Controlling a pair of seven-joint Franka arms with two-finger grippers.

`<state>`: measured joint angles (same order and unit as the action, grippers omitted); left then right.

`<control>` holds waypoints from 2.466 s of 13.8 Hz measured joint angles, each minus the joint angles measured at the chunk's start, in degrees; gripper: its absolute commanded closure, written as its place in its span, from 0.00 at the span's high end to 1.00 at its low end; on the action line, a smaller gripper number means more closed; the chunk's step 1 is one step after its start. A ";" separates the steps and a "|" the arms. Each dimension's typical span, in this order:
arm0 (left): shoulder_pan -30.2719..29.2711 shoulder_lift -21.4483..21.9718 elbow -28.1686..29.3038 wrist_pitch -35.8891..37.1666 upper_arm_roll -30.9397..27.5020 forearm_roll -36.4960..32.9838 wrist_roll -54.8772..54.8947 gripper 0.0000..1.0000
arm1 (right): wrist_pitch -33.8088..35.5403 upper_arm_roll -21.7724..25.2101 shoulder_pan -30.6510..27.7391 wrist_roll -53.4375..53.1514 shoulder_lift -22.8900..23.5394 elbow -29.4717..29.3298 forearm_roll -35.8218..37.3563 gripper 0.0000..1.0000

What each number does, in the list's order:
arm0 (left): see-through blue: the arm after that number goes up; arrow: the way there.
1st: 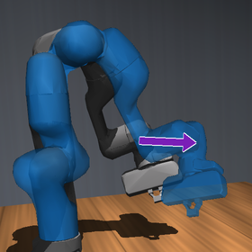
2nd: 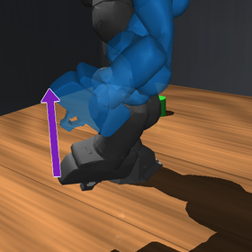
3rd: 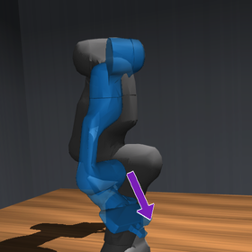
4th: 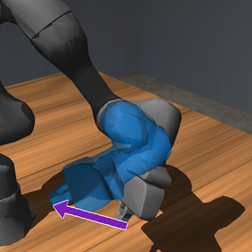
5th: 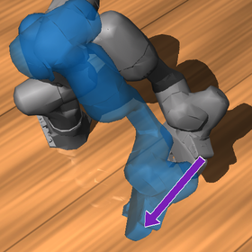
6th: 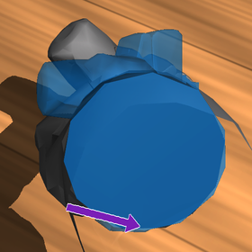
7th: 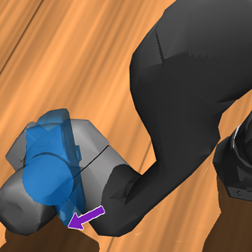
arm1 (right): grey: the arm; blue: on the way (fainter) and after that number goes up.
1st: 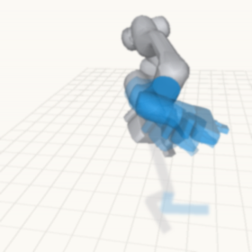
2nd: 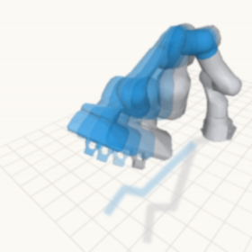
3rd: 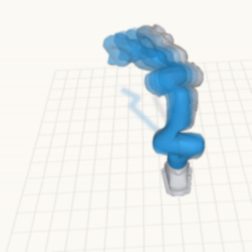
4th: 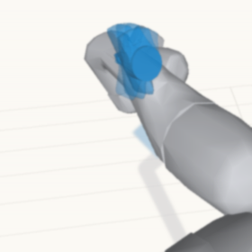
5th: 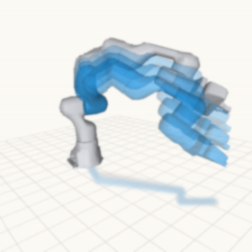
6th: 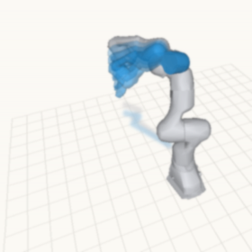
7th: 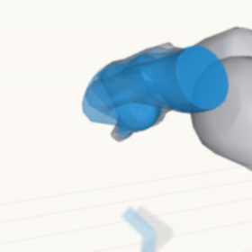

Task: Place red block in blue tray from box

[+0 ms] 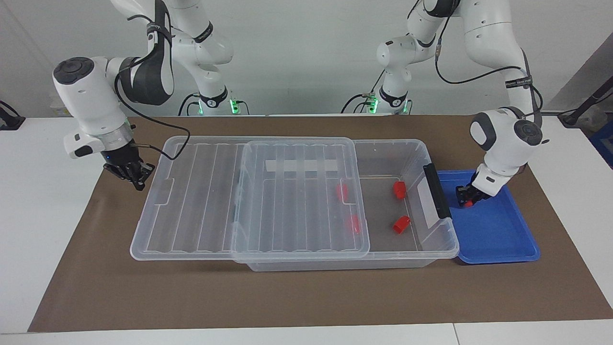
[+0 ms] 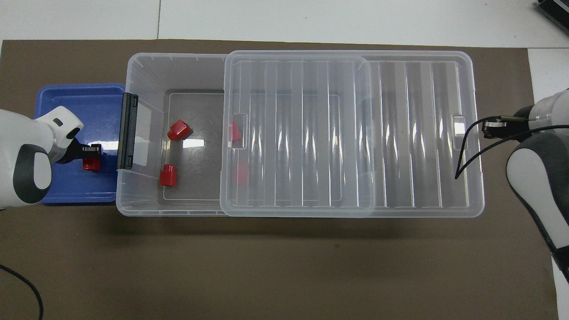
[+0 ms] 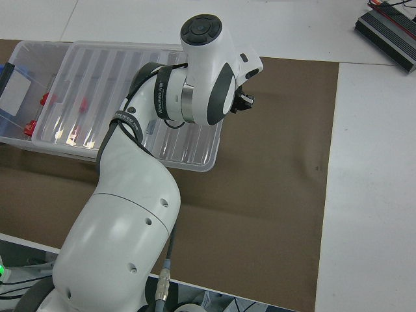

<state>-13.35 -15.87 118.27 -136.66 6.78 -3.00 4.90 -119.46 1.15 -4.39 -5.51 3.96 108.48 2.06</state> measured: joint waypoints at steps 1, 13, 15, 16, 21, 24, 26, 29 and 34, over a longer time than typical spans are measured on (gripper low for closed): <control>0.00 0.00 0.51 -0.59 0.00 0.00 -0.14 0.00 | 0.00 -0.01 0.49 0.11 0.00 0.24 -0.03 0.00; -0.02 0.08 0.69 -1.03 0.06 0.00 -0.21 1.00 | 0.01 -0.11 9.51 0.11 -0.01 0.93 -3.67 0.00; 0.00 0.09 0.56 -1.01 0.19 0.00 -0.21 1.00 | 0.01 -0.12 11.64 0.11 -0.03 1.21 -3.72 0.00; 0.05 0.19 0.23 -0.66 0.30 0.00 -0.21 1.00 | 0.00 -0.13 12.76 0.11 -0.04 1.34 -3.76 0.00; 0.71 2.34 -9.42 15.22 0.91 0.00 -0.21 1.00 | 0.00 -0.17 16.35 0.11 -0.12 1.64 -4.33 0.00; 0.98 5.64 -12.41 22.65 0.92 0.00 -0.21 1.00 | 0.00 -0.16 18.14 0.11 -0.23 1.69 -4.37 0.00; 1.04 8.18 -13.04 26.86 1.16 0.00 -0.21 1.00 | 0.00 -0.17 18.85 0.11 -0.26 1.74 -4.39 0.00; 1.85 11.40 -15.32 34.02 1.67 0.32 -0.21 1.00 | 0.00 -0.17 19.77 -0.52 -0.26 1.79 -4.60 0.00; 3.42 19.10 -16.35 40.67 1.97 0.54 -0.18 1.00 | 0.00 -0.15 20.76 -1.16 -0.32 1.81 -5.23 0.00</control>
<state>-9.92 3.23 101.92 -95.99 8.75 -2.47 4.72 -119.47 1.00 16.37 -6.67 3.64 110.29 -3.17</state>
